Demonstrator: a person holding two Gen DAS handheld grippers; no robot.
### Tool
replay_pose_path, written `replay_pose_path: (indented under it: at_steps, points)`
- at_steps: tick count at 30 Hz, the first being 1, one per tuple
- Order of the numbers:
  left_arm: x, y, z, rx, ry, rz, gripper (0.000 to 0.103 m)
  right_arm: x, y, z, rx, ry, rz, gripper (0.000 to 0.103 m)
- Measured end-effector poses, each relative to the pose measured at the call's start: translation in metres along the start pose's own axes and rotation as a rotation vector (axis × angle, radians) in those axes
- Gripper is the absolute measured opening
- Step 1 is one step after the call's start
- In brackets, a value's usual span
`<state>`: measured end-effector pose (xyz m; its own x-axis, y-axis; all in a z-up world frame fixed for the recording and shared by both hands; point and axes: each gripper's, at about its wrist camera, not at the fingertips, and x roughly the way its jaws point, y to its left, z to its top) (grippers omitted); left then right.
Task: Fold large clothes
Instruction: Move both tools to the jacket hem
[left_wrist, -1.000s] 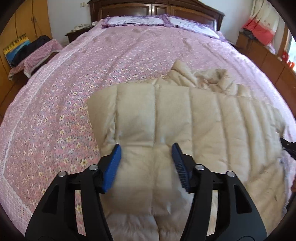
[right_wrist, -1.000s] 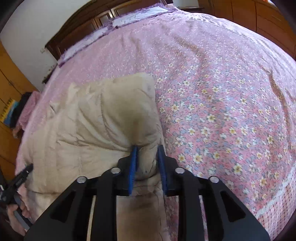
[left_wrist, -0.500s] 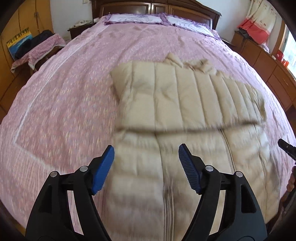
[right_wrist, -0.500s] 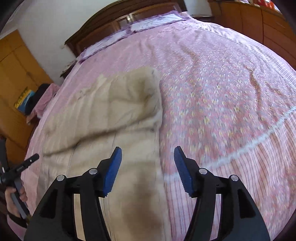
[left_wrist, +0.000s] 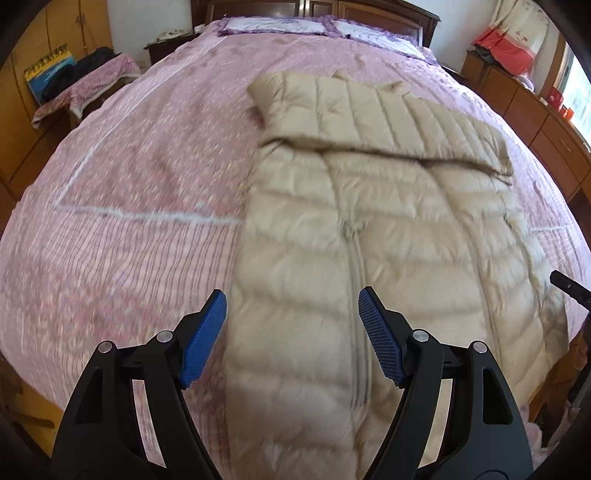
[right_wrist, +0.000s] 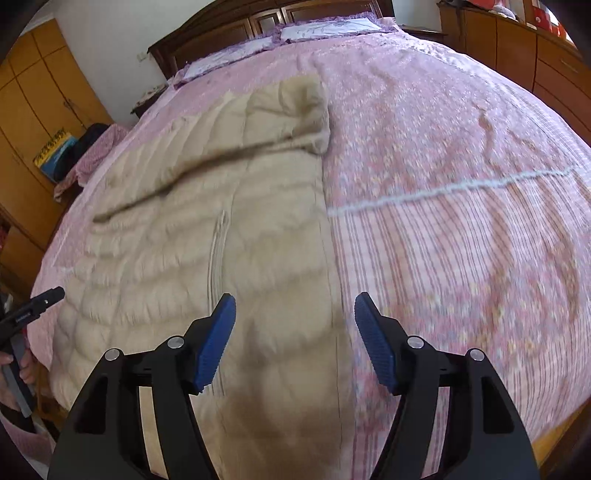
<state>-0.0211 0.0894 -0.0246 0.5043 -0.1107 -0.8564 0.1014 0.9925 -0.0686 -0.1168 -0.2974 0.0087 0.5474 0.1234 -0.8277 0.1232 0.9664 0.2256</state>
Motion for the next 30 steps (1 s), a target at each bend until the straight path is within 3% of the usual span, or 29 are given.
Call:
replay_pose_path:
  at_steps: [11,18,23,30]
  points:
    - [0.001,0.021,-0.042,-0.052,0.048,0.024,0.074,-0.002,0.002,-0.046,-0.011,0.050,-0.013,0.070]
    - [0.000,0.024,-0.058,-0.082,0.074,-0.039,0.074,-0.003,0.008,-0.057,-0.032,0.058,-0.018,0.073]
    - [0.001,0.015,-0.067,-0.087,0.107,-0.169,0.076,-0.002,0.012,-0.062,-0.049,0.061,-0.016,0.074]
    - [0.002,0.000,-0.071,-0.037,0.112,-0.189,0.076,0.001,0.019,-0.065,-0.069,0.075,0.034,0.075]
